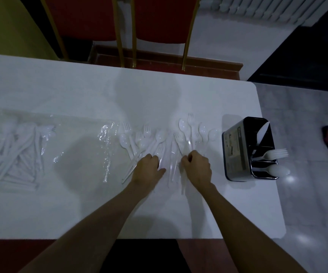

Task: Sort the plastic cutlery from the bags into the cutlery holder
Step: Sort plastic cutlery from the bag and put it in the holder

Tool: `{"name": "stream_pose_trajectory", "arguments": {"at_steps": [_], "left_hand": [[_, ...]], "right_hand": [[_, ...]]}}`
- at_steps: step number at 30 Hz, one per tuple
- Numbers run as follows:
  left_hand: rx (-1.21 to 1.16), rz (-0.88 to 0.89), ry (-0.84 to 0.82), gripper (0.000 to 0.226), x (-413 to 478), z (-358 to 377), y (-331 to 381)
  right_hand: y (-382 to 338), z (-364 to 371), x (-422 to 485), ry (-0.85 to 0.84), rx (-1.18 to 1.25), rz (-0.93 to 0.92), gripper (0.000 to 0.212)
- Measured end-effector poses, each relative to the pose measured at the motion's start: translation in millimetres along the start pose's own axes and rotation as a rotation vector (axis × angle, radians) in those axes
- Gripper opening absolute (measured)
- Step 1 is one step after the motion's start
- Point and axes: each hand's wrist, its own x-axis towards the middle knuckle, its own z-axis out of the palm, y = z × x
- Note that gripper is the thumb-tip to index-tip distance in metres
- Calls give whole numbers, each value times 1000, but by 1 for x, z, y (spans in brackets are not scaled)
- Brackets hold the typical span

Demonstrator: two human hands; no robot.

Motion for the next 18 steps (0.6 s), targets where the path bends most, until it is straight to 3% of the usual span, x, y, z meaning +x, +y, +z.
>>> {"name": "stream_pose_trajectory", "arguments": {"at_steps": [5, 9, 13, 18], "left_hand": [[-51, -71, -10, 19, -9, -6, -4], [-173, -133, 16, 16, -25, -15, -14], [-325, -185, 27, 11, -31, -19, -19], [-414, -127, 2, 18, -27, -21, -24]], "right_hand": [[-2, -10, 5, -6, 160, -47, 13], [-12, 6, 4, -43, 218, -55, 23], [-16, 25, 6, -75, 49, 61, 41], [-21, 24, 3, -82, 92, 40, 32]]}}
